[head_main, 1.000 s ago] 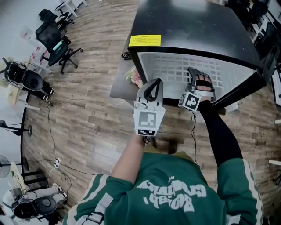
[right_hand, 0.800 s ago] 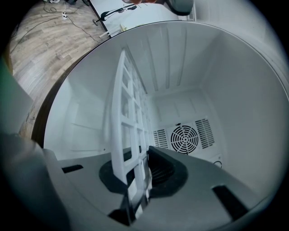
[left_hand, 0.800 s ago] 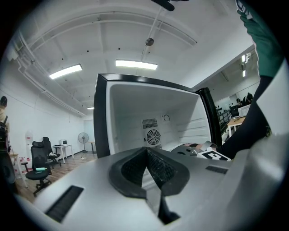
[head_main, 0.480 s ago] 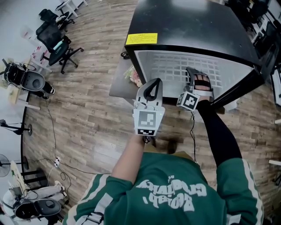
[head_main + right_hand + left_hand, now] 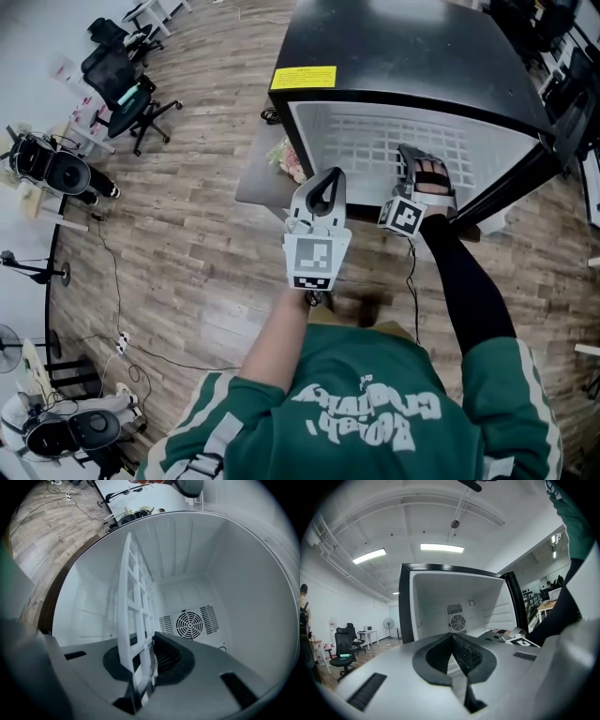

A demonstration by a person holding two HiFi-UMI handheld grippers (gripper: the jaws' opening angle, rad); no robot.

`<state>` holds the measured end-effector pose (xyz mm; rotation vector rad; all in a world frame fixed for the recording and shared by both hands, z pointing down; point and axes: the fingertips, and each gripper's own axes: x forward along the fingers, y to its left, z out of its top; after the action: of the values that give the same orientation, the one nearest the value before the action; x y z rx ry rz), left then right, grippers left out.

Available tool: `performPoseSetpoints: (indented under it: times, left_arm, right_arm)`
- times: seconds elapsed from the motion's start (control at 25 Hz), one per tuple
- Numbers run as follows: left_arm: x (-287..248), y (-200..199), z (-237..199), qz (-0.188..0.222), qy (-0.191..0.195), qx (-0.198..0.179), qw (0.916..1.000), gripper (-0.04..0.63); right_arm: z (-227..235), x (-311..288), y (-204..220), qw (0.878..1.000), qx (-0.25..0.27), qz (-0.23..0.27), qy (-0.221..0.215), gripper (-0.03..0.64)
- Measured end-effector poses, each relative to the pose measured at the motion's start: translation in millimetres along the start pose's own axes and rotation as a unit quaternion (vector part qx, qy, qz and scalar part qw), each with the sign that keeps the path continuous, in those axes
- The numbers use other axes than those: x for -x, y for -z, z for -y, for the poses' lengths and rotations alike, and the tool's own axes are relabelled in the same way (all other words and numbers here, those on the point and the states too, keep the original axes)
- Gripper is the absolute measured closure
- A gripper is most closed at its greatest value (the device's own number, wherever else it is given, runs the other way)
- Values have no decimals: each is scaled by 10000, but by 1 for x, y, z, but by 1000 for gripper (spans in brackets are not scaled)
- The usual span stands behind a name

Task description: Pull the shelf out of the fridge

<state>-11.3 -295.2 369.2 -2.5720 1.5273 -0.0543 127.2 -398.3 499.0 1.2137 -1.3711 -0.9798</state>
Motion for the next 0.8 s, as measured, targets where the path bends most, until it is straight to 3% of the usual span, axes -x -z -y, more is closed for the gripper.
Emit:
performPoseSetpoints:
  times: [0.56,0.8]
  left_arm:
    - [15,-5,-3,36,-94,-44,9999,580]
    - [17,-7,-2,53,-126,-53,9999,580]
  right_arm:
    - [-1,16,-10,9995,-179,226,-154,563]
    - [-4,17,-3,9998,79,207,-13,563]
